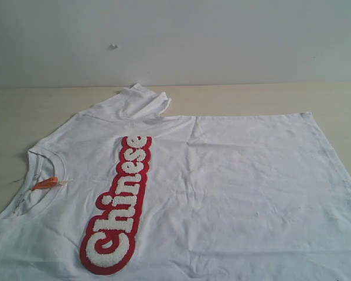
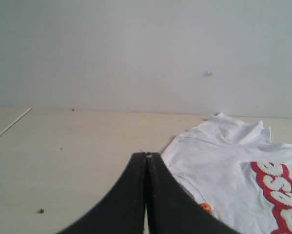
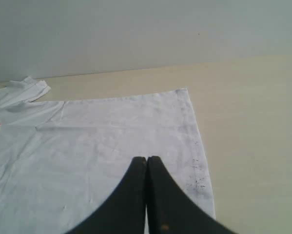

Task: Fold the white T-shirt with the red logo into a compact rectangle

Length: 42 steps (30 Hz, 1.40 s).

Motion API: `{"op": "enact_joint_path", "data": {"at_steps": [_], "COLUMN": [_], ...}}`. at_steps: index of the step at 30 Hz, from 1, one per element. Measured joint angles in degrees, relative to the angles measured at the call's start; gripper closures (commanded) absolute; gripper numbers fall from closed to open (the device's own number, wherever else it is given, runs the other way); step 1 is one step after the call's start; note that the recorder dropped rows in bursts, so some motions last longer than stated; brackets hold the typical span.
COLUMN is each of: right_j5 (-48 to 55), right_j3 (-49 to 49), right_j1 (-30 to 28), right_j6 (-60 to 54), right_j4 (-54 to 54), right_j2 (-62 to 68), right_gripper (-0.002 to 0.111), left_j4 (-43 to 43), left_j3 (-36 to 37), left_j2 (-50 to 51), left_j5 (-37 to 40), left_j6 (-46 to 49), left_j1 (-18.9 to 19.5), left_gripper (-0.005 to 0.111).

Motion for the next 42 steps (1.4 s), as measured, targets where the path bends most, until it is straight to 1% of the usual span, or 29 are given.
{"op": "enact_joint_path", "data": {"at_steps": [4,6,10,11,12,13,14,15,17,20,22,23,24,26,28,34,38,42], "right_j5": [0.00,-1.41,-8.79,-13.09,-15.37,-19.51,-21.38,-23.74,-25.50,-26.19,-27.02,-27.30,-27.43,-26.02,-23.98,-20.29,-17.54,-14.41], "right_j3": [0.00,0.00,0.00,0.00,0.00,0.00,0.00,0.00,0.00,0.00,0.00,0.00,0.00,-0.35,-2.59,-9.89,-13.43,-17.17], "right_j1": [0.00,0.00,0.00,0.00,0.00,0.00,0.00,0.00,0.00,0.00,0.00,0.00,0.00,0.00,0.00,0.00,0.00,0.00], "right_j6": [0.00,0.00,0.00,0.44,0.44,0.44,0.44,0.44,0.76,2.68,6.90,9.02,10.53,11.86,11.68,5.39,3.74,1.38], "right_j4": [0.00,0.00,1.73,3.51,4.55,6.65,7.80,9.75,11.37,12.02,12.15,12.15,12.27,12.27,12.27,12.27,12.16,12.16], "right_j2": [0.00,0.00,0.00,0.00,0.00,0.00,0.00,0.00,0.00,0.00,0.00,0.00,0.00,0.00,0.00,1.71,6.26,12.72], "right_gripper": [0.108,0.108,0.108,0.108,0.108,0.108,0.108,0.108,0.108,0.108,0.108,0.108,0.108,0.108,0.108,0.108,0.108,0.108], "left_j4": [0.00,0.00,0.00,0.00,0.00,0.00,0.00,0.00,0.00,0.00,0.00,0.00,0.00,0.00,0.00,0.00,0.00,0.00], "left_j3": [0.00,0.00,0.00,0.00,0.00,0.00,0.00,0.00,0.00,0.00,0.00,0.00,-0.13,-2.28,-5.87,-15.59,-21.97,-28.04], "left_j2": [0.00,0.00,0.00,0.00,0.00,0.00,0.00,0.00,0.00,0.00,0.00,0.00,0.00,0.00,0.90,10.37,17.87,27.93], "left_j5": [-3.03,-5.44,-10.33,-13.11,-14.28,-16.47,-17.40,-18.71,-19.31,-19.42,-19.42,-19.06,-16.94,-10.48,-6.00,-1.56,0.17,2.99], "left_j6": [-0.29,-1.97,-5.17,-5.89,-6.44,-8.96,-11.19,-16.78,-23.63,-28.01,-32.06,-33.95,-35.32,-35.75,-34.87,-28.09,-21.34,-12.68], "left_j1": [0.00,0.00,0.00,0.00,0.00,0.00,0.00,0.00,0.00,0.00,0.00,0.00,0.00,0.00,0.00,-0.25,-4.33,-9.87], "left_gripper": [0.107,0.107,0.107,0.107,0.107,0.107,0.107,0.107,0.107,0.107,0.107,0.107,0.107,0.107,0.107,0.107,0.107,0.107]}}
